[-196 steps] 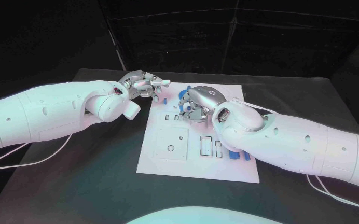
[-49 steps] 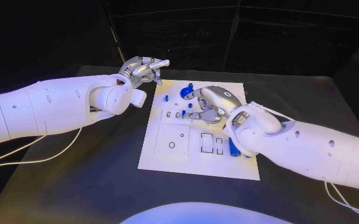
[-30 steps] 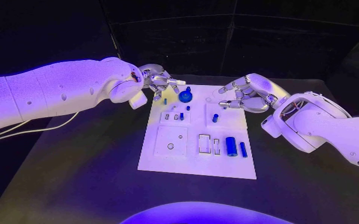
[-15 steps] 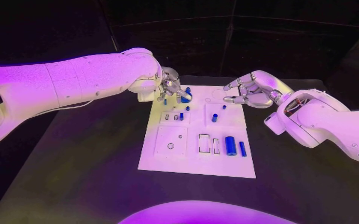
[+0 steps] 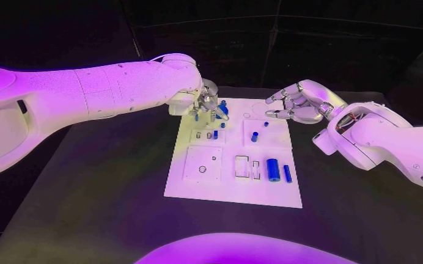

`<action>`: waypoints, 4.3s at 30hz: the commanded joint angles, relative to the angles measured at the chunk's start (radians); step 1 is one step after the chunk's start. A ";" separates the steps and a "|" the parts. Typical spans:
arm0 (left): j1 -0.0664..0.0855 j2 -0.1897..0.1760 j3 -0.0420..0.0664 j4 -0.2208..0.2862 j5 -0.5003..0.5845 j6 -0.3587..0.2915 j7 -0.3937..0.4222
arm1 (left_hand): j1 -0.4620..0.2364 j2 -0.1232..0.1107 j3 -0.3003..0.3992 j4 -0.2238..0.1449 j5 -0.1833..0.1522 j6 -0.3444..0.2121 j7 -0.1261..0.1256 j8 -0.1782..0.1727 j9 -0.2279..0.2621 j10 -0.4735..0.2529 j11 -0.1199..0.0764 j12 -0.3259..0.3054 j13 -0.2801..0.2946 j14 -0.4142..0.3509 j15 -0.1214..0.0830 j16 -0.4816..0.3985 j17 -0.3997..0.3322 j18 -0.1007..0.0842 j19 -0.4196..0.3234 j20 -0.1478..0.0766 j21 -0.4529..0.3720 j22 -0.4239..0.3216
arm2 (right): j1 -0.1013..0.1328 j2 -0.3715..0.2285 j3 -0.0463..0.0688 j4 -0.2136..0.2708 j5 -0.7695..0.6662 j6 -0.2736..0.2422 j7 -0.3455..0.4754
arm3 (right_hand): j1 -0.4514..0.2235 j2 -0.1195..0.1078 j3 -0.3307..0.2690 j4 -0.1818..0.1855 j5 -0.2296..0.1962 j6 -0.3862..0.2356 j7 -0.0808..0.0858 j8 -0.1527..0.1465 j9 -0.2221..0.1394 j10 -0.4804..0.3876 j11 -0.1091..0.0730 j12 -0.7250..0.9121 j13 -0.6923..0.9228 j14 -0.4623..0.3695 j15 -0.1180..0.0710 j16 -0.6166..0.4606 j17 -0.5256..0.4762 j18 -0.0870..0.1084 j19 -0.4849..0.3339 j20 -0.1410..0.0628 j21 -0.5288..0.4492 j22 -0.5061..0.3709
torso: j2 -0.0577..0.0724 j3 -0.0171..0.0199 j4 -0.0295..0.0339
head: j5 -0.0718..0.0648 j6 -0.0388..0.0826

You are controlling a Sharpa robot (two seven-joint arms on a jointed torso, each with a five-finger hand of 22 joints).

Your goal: Assemble the parts on the task board

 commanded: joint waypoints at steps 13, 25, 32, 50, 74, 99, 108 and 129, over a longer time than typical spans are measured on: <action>-0.023 0.039 -0.014 -0.049 -0.042 0.093 -0.022 | 0.006 0.000 -0.005 0.012 0.004 -0.003 -0.009 0.014 0.011 0.003 -0.002 0.005 0.001 0.084 -0.010 0.005 0.171 -0.015 0.008 -0.002 0.009 0.008 | 0.002 0.007 0.001 -0.014 0.006 0.008 -0.015 | 0.011 0.005 -0.010 -0.002 0.029 0.003 -0.003 0.008 -0.003 0.005 -0.002 -0.007 -0.006 0.094 -0.008 -0.004 0.214 0.010 -0.002 -0.007 -0.007 -0.003 | 0.000 -0.0015 0.0000 | -0.003 -0.004; -0.034 0.046 -0.015 -0.058 -0.021 0.089 -0.021 | 0.020 0.000 -0.001 0.007 0.005 -0.012 -0.009 0.025 0.022 -0.001 -0.003 0.002 -0.003 0.083 -0.010 0.004 0.170 -0.015 0.006 -0.003 0.009 0.009 | 0.002 0.008 0.001 -0.017 0.006 -0.016 -0.013 | 0.010 0.005 -0.017 -0.002 0.058 -0.004 -0.002 0.007 -0.005 -0.024 -0.001 -0.041 -0.043 0.087 -0.007 -0.022 0.193 0.015 -0.016 -0.008 -0.024 -0.031 | 0.001 -0.0007 -0.0007 | -0.003 -0.007; -0.036 0.050 -0.015 -0.058 -0.015 0.094 -0.022 | 0.026 -0.002 0.001 0.004 0.005 -0.016 -0.009 0.031 0.028 -0.001 -0.003 0.002 -0.002 0.083 -0.010 0.004 0.169 -0.015 0.005 -0.003 0.009 0.010 | 0.002 0.009 0.001 -0.019 0.006 -0.019 -0.016 | 0.011 0.006 -0.018 -0.001 0.062 -0.005 -0.001 0.008 -0.005 -0.028 -0.001 -0.045 -0.048 0.087 -0.007 -0.023 0.192 0.016 -0.017 -0.007 -0.025 -0.033 | 0.000 -0.0001 0.0016 | -0.005 -0.011; -0.045 0.061 -0.015 -0.070 -0.009 0.103 -0.023 | 0.054 -0.005 0.015 -0.014 0.005 -0.035 -0.008 0.049 0.049 -0.005 -0.001 -0.002 -0.004 0.083 -0.009 0.004 0.168 -0.015 0.001 -0.002 0.010 0.012 | 0.002 0.014 0.001 -0.024 0.013 -0.019 -0.008 | 0.014 0.008 -0.017 -0.002 0.072 -0.005 -0.002 0.009 -0.005 -0.033 -0.001 -0.053 -0.056 0.084 -0.007 -0.030 0.184 0.018 -0.022 -0.007 -0.032 -0.044 | 0.000 0.0005 0.0008 | -0.019 -0.022; -0.053 0.072 -0.015 -0.075 0.005 0.108 -0.024 | 0.103 0.002 0.068 -0.054 0.005 -0.059 -0.006 0.075 0.080 -0.006 0.000 -0.005 -0.001 0.083 -0.008 0.004 0.170 -0.015 -0.002 -0.001 0.012 0.019 | 0.002 0.022 0.001 -0.037 0.014 -0.018 -0.024 | 0.016 0.010 -0.017 -0.003 0.076 -0.004 -0.002 0.010 -0.005 -0.034 -0.002 -0.054 -0.058 0.084 -0.008 -0.032 0.182 0.018 -0.021 -0.008 -0.032 -0.043 | 0.000 -0.0001 0.0017 | -0.017 -0.022; -0.055 0.057 -0.015 -0.066 0.153 0.020 -0.019 | 0.299 0.048 0.336 -0.229 0.006 -0.088 -0.021 0.096 0.116 -0.014 -0.016 -0.030 -0.009 0.083 -0.022 0.005 0.172 -0.015 -0.006 -0.012 0.015 0.028 | 0.002 0.031 0.001 -0.056 0.014 -0.014 -0.027 | 0.018 0.011 -0.016 -0.004 0.079 -0.002 -0.003 0.012 -0.005 -0.033 -0.002 -0.055 -0.060 0.083 -0.009 -0.033 0.181 0.018 -0.021 -0.008 -0.033 -0.044 | 0.000 -0.0004 0.0024 | -0.014 -0.026; -0.054 0.023 -0.014 -0.045 0.249 -0.022 -0.016 | 0.184 0.014 0.522 -0.315 0.005 -0.114 -0.017 0.125 0.165 -0.010 -0.011 -0.045 -0.015 0.083 -0.015 0.004 0.170 -0.016 -0.011 -0.008 0.017 0.038 | 0.002 0.033 0.000 -0.071 0.014 -0.015 -0.027 | 0.018 0.011 -0.016 -0.004 0.079 -0.002 -0.003 0.012 -0.005 -0.034 -0.002 -0.056 -0.061 0.083 -0.009 -0.034 0.180 0.018 -0.021 -0.008 -0.033 -0.044 | -0.001 0.0006 0.0036 | -0.007 -0.024; -0.054 -0.122 -0.016 0.118 0.196 -0.277 0.029 | -0.013 -0.103 0.890 -0.347 0.005 -0.122 -0.019 0.165 0.237 0.000 -0.014 -0.057 -0.020 0.085 -0.016 0.006 0.176 -0.020 0.003 -0.008 0.037 0.077 | 0.002 0.030 0.000 -0.083 0.014 -0.011 -0.028 | 0.017 0.012 -0.016 -0.003 0.079 -0.002 -0.003 0.012 -0.005 -0.035 -0.002 -0.058 -0.063 0.083 -0.009 -0.035 0.179 0.018 -0.021 -0.008 -0.033 -0.044 | -0.002 0.0020 0.0070 | 0.009 -0.028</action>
